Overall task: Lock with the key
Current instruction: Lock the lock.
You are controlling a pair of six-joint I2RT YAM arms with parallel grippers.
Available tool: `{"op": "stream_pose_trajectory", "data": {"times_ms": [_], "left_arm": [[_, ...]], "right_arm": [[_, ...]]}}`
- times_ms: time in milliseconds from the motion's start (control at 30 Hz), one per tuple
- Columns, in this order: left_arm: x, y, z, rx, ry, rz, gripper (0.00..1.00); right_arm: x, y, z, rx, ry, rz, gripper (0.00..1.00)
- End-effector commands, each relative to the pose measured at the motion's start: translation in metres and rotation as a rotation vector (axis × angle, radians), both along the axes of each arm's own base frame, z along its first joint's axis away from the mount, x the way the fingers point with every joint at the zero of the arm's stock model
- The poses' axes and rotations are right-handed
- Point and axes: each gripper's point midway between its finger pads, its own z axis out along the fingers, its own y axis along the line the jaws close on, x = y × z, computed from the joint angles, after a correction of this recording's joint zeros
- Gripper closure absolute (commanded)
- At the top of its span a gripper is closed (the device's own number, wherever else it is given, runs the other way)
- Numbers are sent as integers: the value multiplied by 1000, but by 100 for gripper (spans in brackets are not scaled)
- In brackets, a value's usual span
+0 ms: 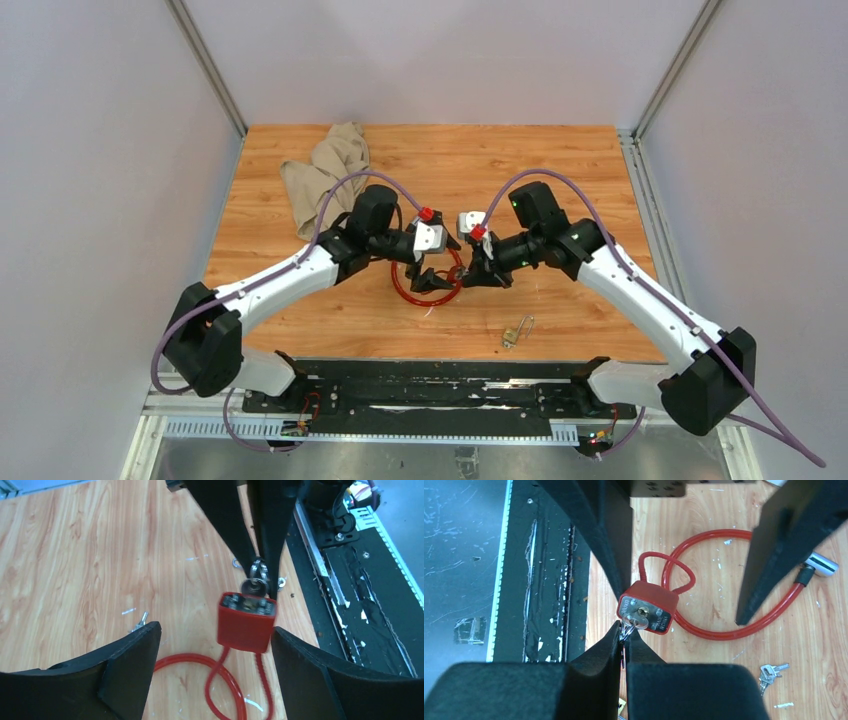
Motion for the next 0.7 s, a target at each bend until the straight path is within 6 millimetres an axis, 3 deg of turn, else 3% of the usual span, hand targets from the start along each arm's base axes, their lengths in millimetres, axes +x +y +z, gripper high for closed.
{"op": "stream_pose_trajectory", "data": {"times_ms": [0, 400, 567, 667], "left_arm": [[-5, -14, 11, -78, 58, -75, 16], [-19, -30, 11, -110, 139, -119, 36], [-27, -30, 12, -117, 145, -155, 32], [-32, -28, 10, -119, 144, -177, 36]], "right_arm": [[-21, 7, 22, 59, -27, 89, 99], [-22, 5, 19, 45, -36, 71, 99], [-23, 2, 15, 29, -39, 66, 99], [-21, 0, 13, 15, -49, 58, 99]]}}
